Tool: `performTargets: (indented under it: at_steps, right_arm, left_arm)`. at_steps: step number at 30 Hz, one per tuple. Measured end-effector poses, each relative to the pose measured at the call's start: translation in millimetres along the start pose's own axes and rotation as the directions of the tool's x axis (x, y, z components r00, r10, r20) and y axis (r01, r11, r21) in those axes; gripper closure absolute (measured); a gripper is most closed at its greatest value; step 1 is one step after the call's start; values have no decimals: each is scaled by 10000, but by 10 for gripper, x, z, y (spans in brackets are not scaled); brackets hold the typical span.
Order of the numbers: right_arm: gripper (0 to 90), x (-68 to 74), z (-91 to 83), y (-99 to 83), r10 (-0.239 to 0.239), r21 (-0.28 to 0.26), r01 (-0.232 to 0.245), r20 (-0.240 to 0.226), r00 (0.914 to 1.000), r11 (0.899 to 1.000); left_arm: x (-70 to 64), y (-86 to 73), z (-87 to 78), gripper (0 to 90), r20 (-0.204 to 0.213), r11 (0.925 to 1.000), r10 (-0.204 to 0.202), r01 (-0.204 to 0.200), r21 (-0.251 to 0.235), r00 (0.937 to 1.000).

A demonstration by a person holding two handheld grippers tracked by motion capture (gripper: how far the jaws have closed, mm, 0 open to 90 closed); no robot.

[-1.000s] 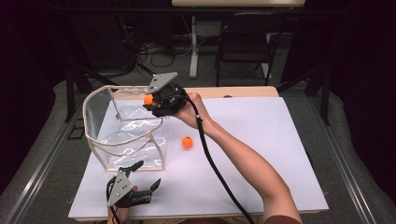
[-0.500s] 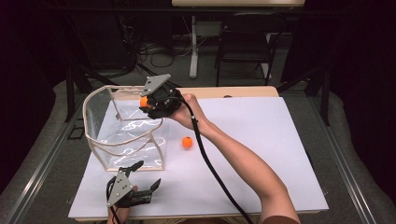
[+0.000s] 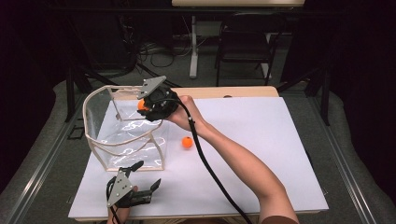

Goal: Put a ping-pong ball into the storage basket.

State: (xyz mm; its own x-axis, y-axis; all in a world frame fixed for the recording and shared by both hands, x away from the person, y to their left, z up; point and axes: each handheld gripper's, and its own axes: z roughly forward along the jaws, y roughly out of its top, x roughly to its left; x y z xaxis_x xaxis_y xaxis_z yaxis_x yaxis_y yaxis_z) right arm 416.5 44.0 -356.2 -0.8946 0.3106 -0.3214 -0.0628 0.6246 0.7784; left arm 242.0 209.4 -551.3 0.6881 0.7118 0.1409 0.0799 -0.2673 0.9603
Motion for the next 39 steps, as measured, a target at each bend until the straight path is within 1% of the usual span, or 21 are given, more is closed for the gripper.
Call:
performTargets:
  at_steps: [10,20,34,35,37,39]
  right_arm:
    - [506,31,80,-7,78,304,-70,-252,9997,9995]
    - [504,53,152,-31,4,612,9,-214,9998,9981]
    - [499,68,180,-41,27,853,-3,-284,9996,9964]
    - [480,68,180,-45,79,850,-53,-301,9995,9964]
    - [387,66,180,-47,125,855,-100,-282,9995,9963]
    - [321,57,167,-52,207,744,-183,-312,9993,9971]
  left_arm:
    - [5,0,-3,158,8,10000,-3,3,-27,10000]
    - [6,0,-3,158,2,10000,-13,13,-33,10000]
    - [8,0,-5,158,27,10000,-11,12,-40,10000]
    - [8,0,-6,158,24,10000,-15,15,-38,10000]
    - [7,0,-6,158,36,10000,-16,16,-43,10000]
    - [7,0,-5,158,42,10000,-10,11,-38,10000]
